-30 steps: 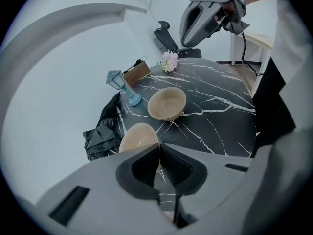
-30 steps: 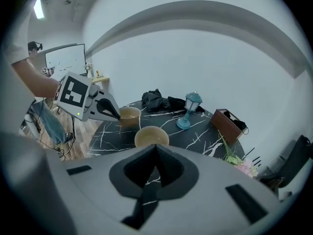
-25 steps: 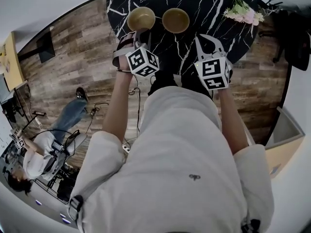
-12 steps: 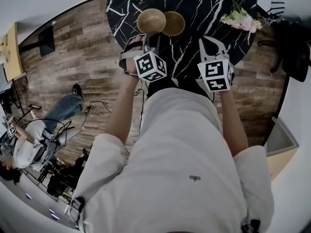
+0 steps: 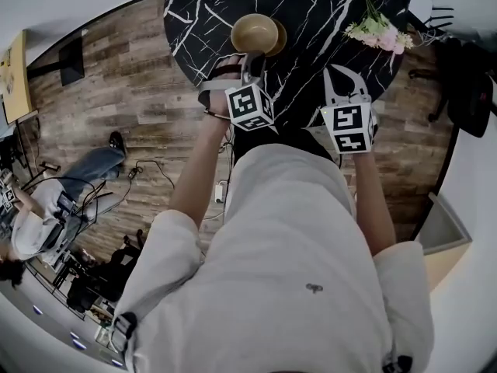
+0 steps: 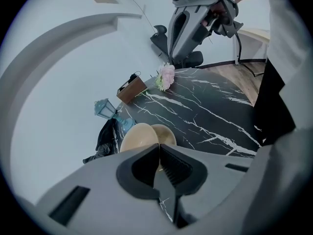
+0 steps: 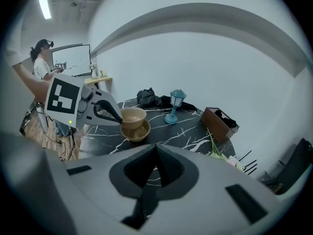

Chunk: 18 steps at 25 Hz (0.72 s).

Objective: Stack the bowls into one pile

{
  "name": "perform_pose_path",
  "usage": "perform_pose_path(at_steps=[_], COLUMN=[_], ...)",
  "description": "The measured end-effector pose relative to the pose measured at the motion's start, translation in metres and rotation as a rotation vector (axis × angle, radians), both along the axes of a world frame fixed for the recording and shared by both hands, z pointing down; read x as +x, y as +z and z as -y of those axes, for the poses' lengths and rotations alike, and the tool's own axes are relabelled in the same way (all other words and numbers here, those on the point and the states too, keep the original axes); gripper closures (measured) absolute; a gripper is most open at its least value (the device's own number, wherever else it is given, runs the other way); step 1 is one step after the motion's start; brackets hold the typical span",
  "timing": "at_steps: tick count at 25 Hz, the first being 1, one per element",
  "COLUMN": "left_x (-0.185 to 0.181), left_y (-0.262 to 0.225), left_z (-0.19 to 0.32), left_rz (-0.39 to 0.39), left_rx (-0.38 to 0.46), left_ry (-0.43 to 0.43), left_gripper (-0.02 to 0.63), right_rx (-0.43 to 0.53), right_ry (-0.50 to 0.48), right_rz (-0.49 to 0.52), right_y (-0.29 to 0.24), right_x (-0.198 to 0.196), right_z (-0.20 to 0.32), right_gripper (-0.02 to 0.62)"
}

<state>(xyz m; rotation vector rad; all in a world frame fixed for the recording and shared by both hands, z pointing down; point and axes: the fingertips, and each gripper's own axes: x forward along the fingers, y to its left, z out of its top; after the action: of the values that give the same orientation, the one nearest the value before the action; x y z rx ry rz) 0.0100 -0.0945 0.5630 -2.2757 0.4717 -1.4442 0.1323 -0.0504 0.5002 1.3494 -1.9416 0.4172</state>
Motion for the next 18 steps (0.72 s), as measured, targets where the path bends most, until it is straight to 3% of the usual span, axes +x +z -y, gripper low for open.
perform_pose_path(at_steps=[18], left_x=[0.020], left_y=[0.031], left_z=[-0.005], left_rz=[0.026], left_rx=[-0.011], left_ry=[0.009], left_gripper=[0.592], right_rx=[-0.018], right_ry=[0.022], right_rz=[-0.016], right_y=[0.007], right_x=[0.029], right_z=[-0.026], right_gripper=[0.589])
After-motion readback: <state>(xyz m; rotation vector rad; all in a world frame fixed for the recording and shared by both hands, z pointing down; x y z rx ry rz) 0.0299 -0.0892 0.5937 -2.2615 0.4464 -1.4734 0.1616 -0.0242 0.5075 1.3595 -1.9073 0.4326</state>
